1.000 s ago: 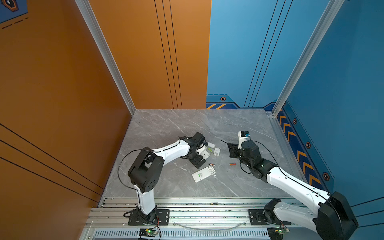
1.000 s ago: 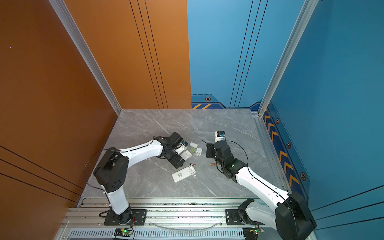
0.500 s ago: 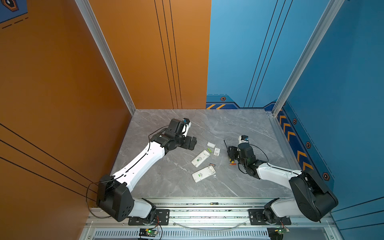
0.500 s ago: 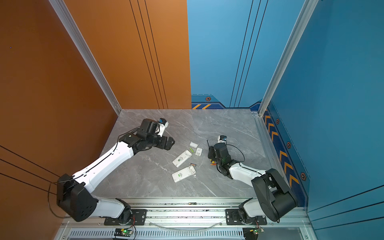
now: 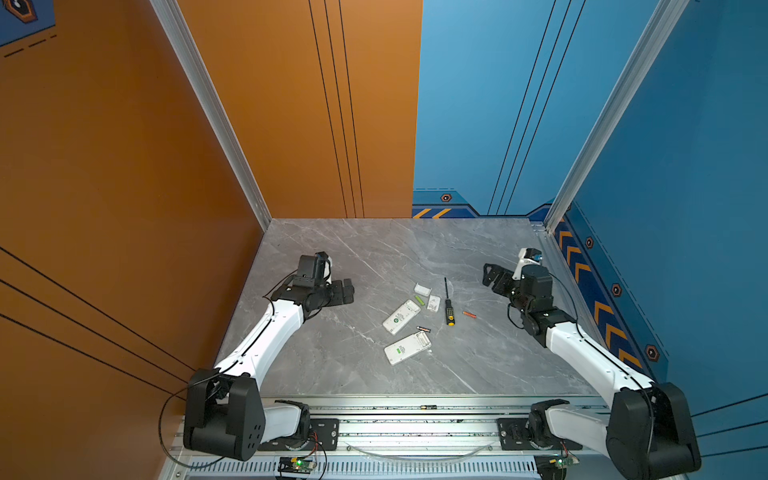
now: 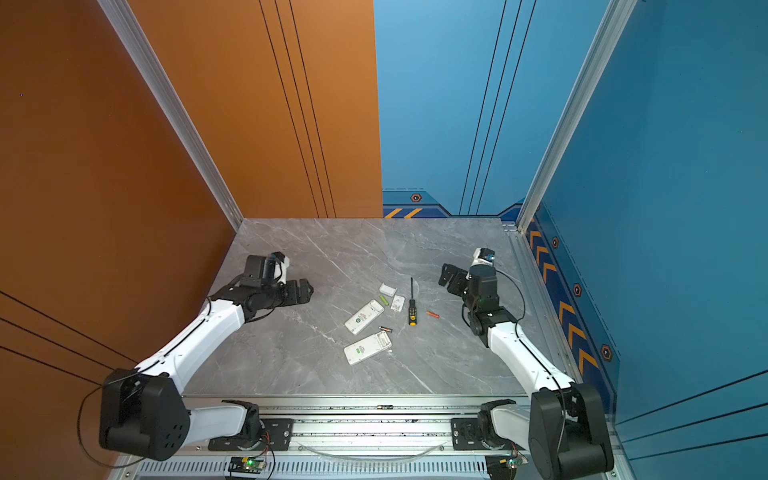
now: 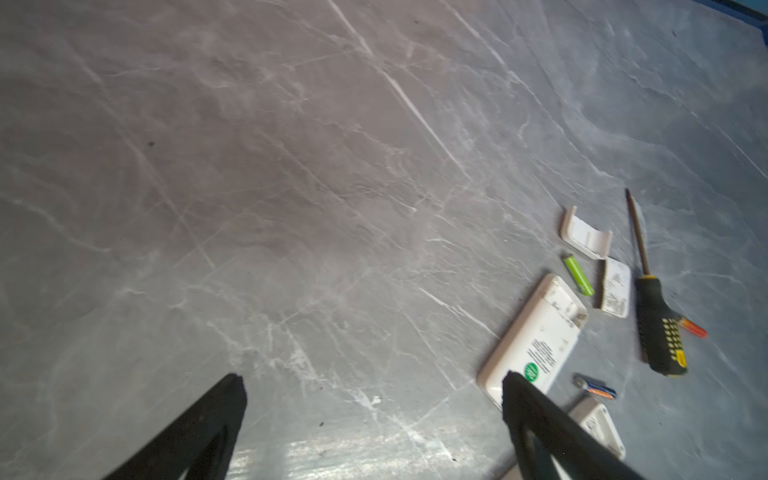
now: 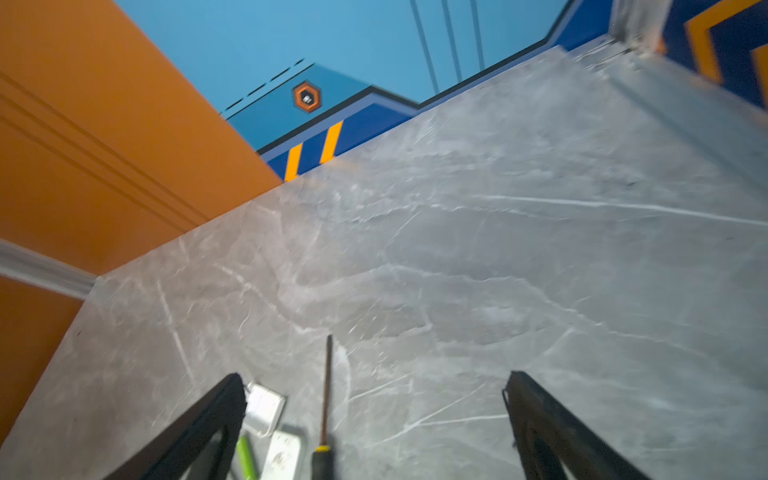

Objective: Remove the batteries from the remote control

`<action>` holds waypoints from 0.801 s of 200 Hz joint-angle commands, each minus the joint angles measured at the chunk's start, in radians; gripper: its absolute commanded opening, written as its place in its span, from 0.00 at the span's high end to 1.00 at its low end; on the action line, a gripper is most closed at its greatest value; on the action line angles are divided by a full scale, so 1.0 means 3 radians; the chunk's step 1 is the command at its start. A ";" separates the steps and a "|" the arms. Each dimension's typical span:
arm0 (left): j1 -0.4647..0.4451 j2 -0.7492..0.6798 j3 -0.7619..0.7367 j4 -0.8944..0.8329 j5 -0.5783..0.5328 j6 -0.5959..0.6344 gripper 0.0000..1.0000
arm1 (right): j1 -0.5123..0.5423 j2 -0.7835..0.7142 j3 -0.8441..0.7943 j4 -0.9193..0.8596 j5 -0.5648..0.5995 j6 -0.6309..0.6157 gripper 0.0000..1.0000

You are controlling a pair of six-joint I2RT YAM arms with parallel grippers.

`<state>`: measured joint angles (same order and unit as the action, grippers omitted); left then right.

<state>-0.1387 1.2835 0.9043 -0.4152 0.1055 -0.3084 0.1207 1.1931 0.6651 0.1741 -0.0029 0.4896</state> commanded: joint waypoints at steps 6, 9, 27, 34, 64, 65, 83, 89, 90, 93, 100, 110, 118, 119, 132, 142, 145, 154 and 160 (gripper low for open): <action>0.0374 -0.0309 -0.0382 0.0613 -0.0072 -0.0081 0.02 | -0.0493 -0.0063 -0.0026 -0.0285 -0.0047 -0.0472 0.00; 0.0427 -0.0352 -0.0451 0.0689 -0.0078 -0.0081 0.02 | -0.0587 -0.0065 -0.0040 -0.0284 -0.0027 -0.0471 0.00; 0.0720 -0.0649 -0.0951 0.1347 -0.0089 -0.0014 0.02 | -0.1063 -0.0240 -0.0292 -0.0060 -0.0059 -0.0359 0.00; 0.0790 -0.0790 -0.1196 0.1643 -0.0113 0.0045 0.02 | -0.1131 -0.0379 -0.0478 0.0163 0.0007 -0.0427 0.00; 0.0849 -0.1348 -0.2085 0.2536 -0.0392 0.0404 0.02 | -0.1131 -0.0931 -0.1090 0.0358 0.0310 -0.0880 0.00; 0.0847 -0.1364 -0.2118 0.2563 -0.0397 0.0407 0.02 | -0.1132 -0.0941 -0.1107 0.0362 0.0308 -0.0880 0.00; 0.0830 -0.1374 -0.2520 0.3135 -0.0723 0.0364 0.02 | -0.1065 -0.1102 -0.1557 0.0732 0.0193 -0.0817 0.00; 0.0835 -0.1281 -0.2611 0.3365 -0.0701 0.0340 0.02 | -0.0986 -0.1125 -0.1692 0.0945 0.0227 -0.0833 0.00; 0.0835 -0.1261 -0.2619 0.3395 -0.0692 0.0342 0.02 | -0.0973 -0.1135 -0.1709 0.0959 0.0241 -0.0831 0.00; 0.0828 -0.1192 -0.2632 0.3469 -0.0659 0.0363 0.02 | -0.0936 -0.1166 -0.1716 0.0925 0.0284 -0.0854 0.00; 0.0820 -0.1014 -0.2595 0.3579 -0.0624 0.0365 0.02 | -0.0857 -0.1250 -0.1713 0.0881 0.0388 -0.1000 0.00; 0.0806 -0.0725 -0.2465 0.3672 -0.0510 0.0402 0.02 | -0.0670 -0.1280 -0.1862 0.1216 0.0689 -0.1137 0.00; 0.0780 -0.0422 -0.2403 0.3965 -0.0304 0.0477 0.02 | -0.0653 -0.1223 -0.1903 0.1383 0.0705 -0.1201 0.00; 0.0777 -0.0387 -0.2397 0.4012 -0.0272 0.0494 0.02 | -0.0653 -0.1212 -0.1899 0.1391 0.0697 -0.1207 0.00; 0.0726 0.0065 -0.2163 0.4288 -0.0003 0.0667 0.02 | -0.0711 -0.1034 -0.1829 0.1442 0.0535 -0.1285 0.00; 0.0705 0.0266 -0.1901 0.4089 0.0161 0.0879 0.02 | -0.0713 -0.0859 -0.1805 0.1627 0.0551 -0.1336 0.00; 0.0700 0.0299 -0.1856 0.4036 0.0177 0.0945 0.02 | -0.0721 -0.0797 -0.1802 0.1681 0.0566 -0.1315 0.00; 0.0684 0.0459 -0.1779 0.4095 0.0135 0.0983 0.02 | -0.0758 -0.0548 -0.1812 0.1989 0.0531 -0.1249 0.00; 0.0723 0.0611 -0.1733 0.4114 0.0236 0.0965 0.02 | -0.0755 -0.0360 -0.1779 0.2175 0.0455 -0.1239 0.00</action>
<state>0.0761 1.3693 0.2966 0.7006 0.0700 -0.1135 -0.0956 0.9470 0.1097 0.5838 0.1356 0.1474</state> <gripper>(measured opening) 0.979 0.999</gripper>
